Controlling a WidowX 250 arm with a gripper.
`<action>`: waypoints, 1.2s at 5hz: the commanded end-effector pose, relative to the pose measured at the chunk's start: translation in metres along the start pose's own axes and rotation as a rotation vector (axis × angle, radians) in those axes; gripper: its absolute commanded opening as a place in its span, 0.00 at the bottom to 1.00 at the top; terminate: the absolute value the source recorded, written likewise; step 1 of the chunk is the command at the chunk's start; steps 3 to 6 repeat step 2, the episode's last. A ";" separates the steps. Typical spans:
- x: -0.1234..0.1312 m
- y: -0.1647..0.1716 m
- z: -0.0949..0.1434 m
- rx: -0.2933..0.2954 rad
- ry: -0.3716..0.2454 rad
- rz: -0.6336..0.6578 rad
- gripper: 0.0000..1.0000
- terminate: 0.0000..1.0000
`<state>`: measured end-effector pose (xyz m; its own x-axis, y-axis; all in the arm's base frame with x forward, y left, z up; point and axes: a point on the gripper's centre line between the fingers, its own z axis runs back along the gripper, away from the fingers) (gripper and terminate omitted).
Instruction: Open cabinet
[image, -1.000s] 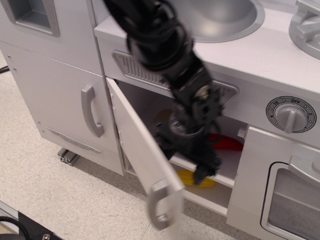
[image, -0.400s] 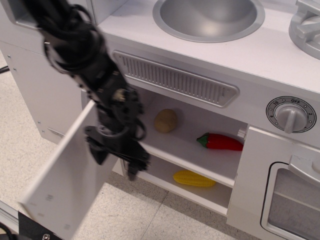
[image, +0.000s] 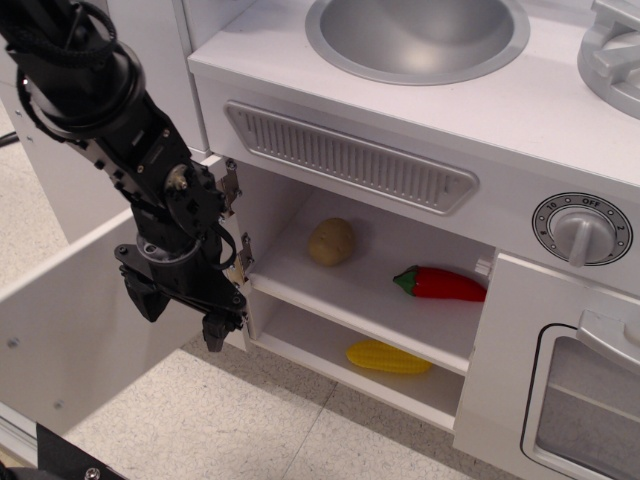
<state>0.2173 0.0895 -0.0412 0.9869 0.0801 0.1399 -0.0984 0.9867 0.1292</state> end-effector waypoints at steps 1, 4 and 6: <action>0.009 0.009 0.015 0.014 -0.056 0.008 1.00 0.00; 0.009 0.009 0.015 0.014 -0.056 0.008 1.00 1.00; 0.009 0.009 0.015 0.014 -0.056 0.008 1.00 1.00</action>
